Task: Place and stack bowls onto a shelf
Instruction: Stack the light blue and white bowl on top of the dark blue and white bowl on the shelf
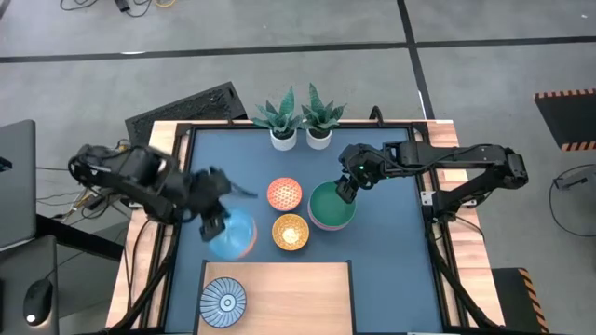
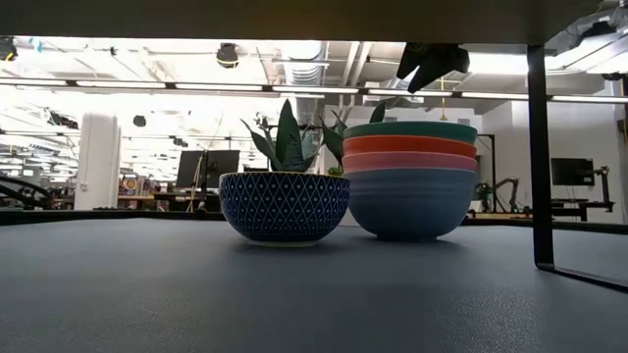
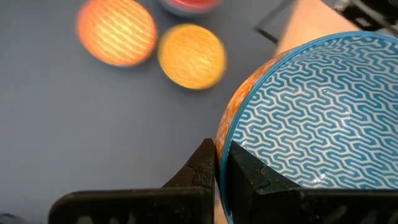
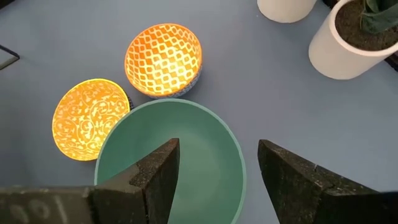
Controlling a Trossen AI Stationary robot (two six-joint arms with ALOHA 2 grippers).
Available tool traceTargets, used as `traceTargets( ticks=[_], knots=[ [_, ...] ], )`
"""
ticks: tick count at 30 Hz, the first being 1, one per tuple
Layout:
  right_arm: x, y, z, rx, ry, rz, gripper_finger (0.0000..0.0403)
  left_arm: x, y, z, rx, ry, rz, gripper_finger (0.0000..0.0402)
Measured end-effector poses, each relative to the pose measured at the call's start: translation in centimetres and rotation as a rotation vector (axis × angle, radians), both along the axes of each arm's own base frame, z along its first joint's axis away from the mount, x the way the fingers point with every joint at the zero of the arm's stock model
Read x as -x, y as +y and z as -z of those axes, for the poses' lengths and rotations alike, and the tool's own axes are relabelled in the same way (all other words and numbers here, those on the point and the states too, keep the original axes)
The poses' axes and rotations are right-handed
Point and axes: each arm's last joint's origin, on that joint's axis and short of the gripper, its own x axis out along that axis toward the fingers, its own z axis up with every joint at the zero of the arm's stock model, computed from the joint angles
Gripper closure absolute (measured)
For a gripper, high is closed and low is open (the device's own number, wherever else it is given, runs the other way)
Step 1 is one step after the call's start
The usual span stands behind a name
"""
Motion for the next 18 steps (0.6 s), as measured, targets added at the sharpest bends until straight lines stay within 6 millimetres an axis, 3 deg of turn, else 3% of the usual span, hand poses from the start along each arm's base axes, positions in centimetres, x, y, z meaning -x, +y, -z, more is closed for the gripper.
traceTargets(
  ticks=[8,13,18],
  knots=[
    [0.0,0.0,0.0,-0.002,0.000,0.003,0.0159,-1.2,-6.7,1.7,0.090,0.114,0.010,0.0401],
    [0.0,0.0,0.0,-0.003,0.000,0.003,0.0159,-2.0,-9.4,2.0,0.109,0.192,0.007,0.0401],
    [0.0,-0.2,0.0,-0.003,0.000,0.008,0.0159,-1.3,-11.4,2.9,0.051,0.325,-0.010,0.0401]
  ],
)
